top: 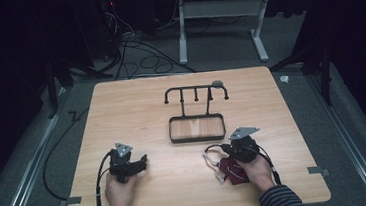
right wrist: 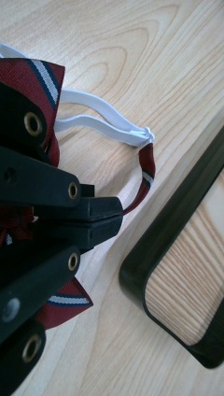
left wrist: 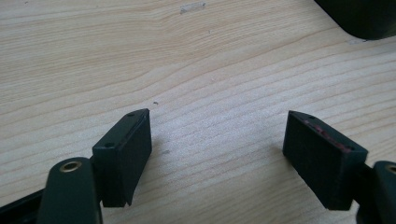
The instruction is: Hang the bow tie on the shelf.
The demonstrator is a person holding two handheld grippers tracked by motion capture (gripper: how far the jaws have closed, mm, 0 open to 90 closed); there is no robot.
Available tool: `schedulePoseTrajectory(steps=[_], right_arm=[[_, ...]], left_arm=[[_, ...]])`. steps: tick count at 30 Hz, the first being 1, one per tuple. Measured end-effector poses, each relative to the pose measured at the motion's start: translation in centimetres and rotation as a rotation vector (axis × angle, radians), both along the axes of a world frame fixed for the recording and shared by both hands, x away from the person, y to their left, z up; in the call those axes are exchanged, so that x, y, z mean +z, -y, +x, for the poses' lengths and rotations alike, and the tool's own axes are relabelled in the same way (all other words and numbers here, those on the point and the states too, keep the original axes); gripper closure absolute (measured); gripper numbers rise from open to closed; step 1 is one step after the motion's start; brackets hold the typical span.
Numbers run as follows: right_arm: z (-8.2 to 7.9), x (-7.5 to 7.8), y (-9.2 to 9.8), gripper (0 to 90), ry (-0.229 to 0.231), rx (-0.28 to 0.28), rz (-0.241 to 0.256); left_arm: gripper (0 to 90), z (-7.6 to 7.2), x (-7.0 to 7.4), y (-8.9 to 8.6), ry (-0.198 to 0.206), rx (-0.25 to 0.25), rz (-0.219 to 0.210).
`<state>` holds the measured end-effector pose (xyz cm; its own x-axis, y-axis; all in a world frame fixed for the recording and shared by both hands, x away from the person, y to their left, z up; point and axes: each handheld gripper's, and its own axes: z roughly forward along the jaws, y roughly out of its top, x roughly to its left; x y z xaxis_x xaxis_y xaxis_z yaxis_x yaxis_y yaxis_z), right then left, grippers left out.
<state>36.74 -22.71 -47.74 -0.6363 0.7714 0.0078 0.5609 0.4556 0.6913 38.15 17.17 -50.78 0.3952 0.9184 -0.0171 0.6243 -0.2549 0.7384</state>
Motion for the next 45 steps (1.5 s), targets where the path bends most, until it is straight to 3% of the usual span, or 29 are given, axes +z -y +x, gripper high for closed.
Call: schedulePoseTrajectory(steps=[6,25,45], right_arm=[[-0.4,1.0,0.4,90.0,0.027,0.000,0.029],[-1.4,4.8,0.9,90.0,0.116,0.015,0.054],[-0.7,8.4,0.8,90.0,0.201,0.023,0.052]], left_arm=[[24.2,0.0,0.0,0.0,0.000,0.000,0.000],[24.2,0.0,0.0,0.0,0.000,0.000,0.000],[24.2,0.0,0.0,0.0,0.000,0.000,0.000]])
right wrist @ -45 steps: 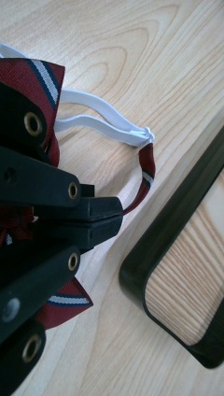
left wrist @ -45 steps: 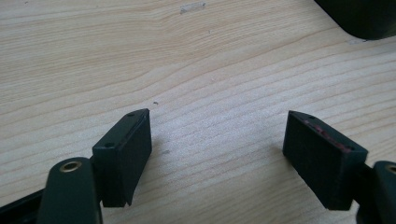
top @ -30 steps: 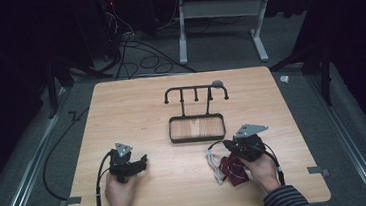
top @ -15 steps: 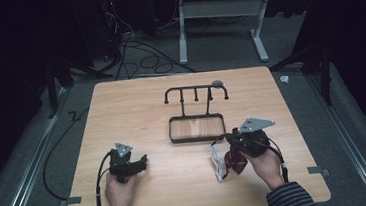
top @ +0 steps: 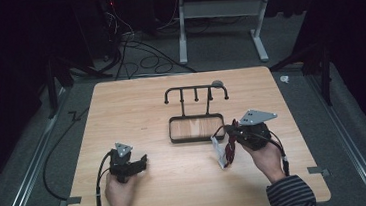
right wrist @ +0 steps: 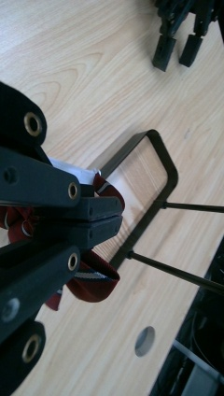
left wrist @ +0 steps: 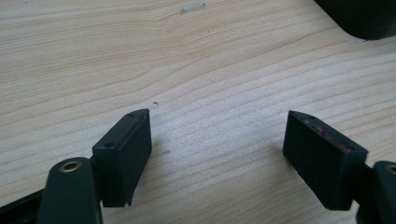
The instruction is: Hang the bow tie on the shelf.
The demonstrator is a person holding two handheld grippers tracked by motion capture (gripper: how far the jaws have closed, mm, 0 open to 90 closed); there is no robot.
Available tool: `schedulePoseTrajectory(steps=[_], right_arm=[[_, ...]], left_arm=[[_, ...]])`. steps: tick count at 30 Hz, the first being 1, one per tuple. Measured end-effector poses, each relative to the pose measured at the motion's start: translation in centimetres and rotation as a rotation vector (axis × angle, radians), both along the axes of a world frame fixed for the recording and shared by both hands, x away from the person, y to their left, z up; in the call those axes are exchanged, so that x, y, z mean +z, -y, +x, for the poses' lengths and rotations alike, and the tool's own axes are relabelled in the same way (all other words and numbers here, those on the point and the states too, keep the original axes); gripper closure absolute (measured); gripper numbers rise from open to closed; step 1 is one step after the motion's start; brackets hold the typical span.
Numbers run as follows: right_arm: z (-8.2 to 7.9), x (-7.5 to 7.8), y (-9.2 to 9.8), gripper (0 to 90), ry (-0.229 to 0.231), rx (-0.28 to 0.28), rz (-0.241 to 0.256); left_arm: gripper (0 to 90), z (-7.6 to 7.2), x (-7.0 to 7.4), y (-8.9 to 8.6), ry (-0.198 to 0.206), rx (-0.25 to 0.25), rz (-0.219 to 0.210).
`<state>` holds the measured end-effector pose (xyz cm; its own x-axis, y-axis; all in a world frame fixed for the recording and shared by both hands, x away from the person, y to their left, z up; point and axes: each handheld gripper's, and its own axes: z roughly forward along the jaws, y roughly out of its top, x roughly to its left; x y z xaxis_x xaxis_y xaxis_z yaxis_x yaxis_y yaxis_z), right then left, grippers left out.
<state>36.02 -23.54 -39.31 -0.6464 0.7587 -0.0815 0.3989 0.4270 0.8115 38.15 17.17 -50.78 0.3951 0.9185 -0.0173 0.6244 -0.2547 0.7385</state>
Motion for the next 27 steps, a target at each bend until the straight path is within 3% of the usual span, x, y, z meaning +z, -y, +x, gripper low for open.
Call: schedulePoseTrajectory(steps=[10,27], right_arm=[[0.4,1.5,-0.4,90.0,0.048,0.010,-0.004],[1.4,2.8,-1.6,90.0,0.078,0.034,-0.017]], left_arm=[[24.2,0.0,0.0,0.0,0.000,0.000,0.000],[24.2,0.0,0.0,0.0,0.000,0.000,0.000]])
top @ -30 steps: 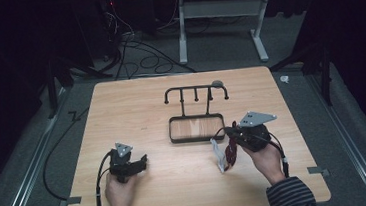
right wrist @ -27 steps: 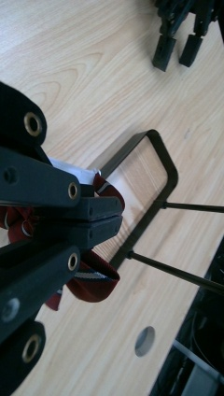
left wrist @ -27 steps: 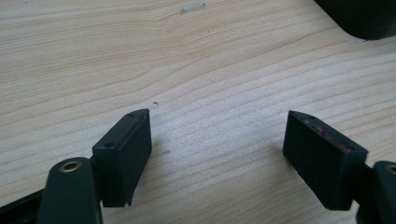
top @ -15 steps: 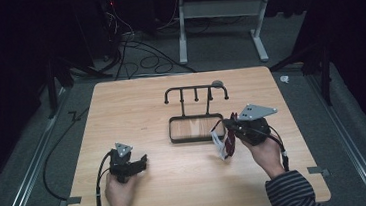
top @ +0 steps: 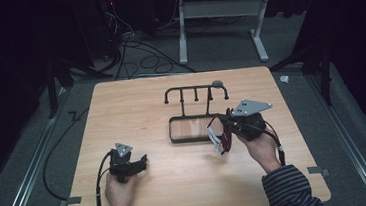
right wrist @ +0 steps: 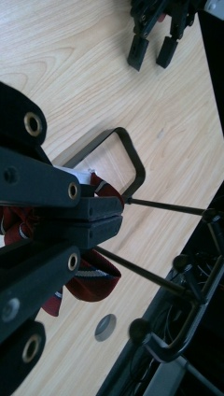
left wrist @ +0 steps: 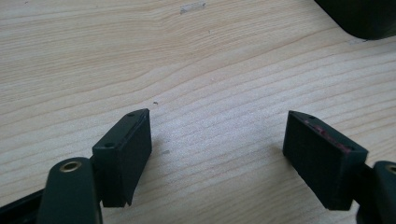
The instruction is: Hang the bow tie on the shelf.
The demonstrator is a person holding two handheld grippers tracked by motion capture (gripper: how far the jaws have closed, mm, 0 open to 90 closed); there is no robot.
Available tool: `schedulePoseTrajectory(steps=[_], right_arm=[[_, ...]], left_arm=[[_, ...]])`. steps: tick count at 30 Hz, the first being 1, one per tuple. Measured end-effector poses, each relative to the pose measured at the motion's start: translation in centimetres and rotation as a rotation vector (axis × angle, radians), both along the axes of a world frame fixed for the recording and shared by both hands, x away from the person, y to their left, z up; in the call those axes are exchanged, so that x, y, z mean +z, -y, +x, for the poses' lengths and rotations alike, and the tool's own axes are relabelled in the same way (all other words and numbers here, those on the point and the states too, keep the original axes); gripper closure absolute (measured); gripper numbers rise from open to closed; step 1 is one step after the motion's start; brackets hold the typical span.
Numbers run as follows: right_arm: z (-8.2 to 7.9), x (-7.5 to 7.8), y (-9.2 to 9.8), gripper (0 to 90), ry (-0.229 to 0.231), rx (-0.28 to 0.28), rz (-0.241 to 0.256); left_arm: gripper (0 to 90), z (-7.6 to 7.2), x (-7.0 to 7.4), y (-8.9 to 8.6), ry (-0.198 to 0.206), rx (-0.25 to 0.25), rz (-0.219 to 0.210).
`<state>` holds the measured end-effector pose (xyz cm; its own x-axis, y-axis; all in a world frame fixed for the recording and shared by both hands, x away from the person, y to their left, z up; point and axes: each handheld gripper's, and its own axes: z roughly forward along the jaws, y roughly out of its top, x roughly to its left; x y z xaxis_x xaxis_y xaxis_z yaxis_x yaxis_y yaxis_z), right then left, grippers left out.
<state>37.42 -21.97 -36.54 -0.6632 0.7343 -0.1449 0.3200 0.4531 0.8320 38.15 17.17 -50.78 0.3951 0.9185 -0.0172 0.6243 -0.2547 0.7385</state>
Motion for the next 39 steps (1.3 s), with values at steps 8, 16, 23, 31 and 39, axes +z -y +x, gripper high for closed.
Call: schedulePoseTrajectory(steps=[8,16,23,31,39], right_arm=[[0.9,0.4,-1.2,90.0,0.005,0.023,-0.002],[1.6,1.1,-2.4,90.0,0.020,0.045,-0.002],[2.3,1.4,-3.2,90.0,0.021,0.054,0.016],[3.3,1.6,-3.9,90.0,0.026,0.054,0.025],[4.3,1.8,-4.4,90.0,0.035,0.043,0.031]], left_arm=[[24.2,0.0,0.0,0.0,0.000,0.000,0.000],[24.2,0.0,0.0,0.0,0.000,0.000,0.000],[24.2,0.0,0.0,0.0,0.000,0.000,0.001],[24.2,0.0,0.0,0.0,0.000,0.000,0.001],[24.2,0.0,0.0,0.0,0.000,0.000,0.001]])
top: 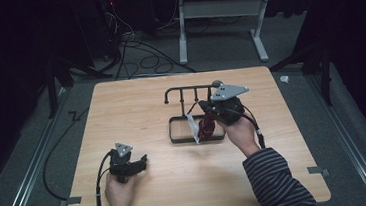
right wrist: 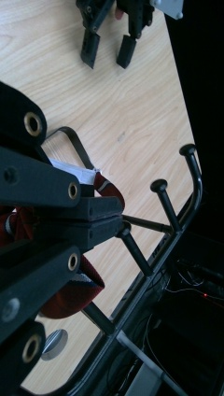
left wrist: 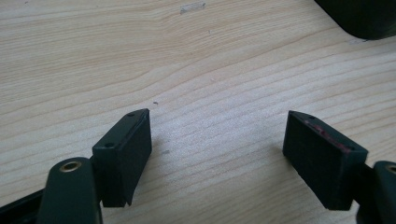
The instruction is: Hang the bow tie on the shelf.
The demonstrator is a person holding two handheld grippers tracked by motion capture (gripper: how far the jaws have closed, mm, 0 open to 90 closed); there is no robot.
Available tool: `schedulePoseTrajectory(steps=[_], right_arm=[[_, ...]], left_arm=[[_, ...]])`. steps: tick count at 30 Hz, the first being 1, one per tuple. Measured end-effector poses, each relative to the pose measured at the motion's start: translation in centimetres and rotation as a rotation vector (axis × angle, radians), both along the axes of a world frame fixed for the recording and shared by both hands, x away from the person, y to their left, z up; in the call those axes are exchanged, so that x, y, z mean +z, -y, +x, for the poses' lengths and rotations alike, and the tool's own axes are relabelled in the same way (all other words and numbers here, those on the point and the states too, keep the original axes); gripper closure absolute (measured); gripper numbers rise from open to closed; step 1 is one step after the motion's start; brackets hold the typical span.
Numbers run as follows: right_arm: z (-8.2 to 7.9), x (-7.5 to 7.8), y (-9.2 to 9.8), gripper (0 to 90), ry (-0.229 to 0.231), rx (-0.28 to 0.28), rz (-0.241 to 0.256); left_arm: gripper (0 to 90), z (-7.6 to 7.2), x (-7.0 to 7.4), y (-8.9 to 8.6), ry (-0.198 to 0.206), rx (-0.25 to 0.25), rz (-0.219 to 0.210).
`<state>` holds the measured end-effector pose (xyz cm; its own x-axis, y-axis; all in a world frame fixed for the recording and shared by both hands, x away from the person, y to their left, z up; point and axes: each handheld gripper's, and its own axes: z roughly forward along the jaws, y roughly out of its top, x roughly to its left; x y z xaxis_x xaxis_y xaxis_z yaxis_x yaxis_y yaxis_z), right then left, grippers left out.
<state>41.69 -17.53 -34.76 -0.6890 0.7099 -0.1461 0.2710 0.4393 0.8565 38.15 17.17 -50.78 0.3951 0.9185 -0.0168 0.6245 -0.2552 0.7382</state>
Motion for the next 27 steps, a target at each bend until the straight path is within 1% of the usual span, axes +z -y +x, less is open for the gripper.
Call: schedulePoseTrajectory(steps=[8,12,21,27], right_arm=[[0.9,0.7,-0.2,90.0,0.014,-0.017,0.015],[1.3,0.9,-0.3,90.0,0.012,-0.041,0.021],[2.1,0.6,-0.2,90.0,-0.003,-0.092,0.018],[2.3,0.5,-0.3,90.0,-0.010,-0.110,0.006]], left_arm=[[24.2,0.0,0.0,0.0,0.000,0.000,0.000],[24.2,0.0,0.0,0.0,0.000,0.000,0.000],[24.1,0.0,0.0,0.0,-0.001,-0.001,0.001],[24.1,0.0,0.0,0.0,-0.001,-0.001,0.002]])
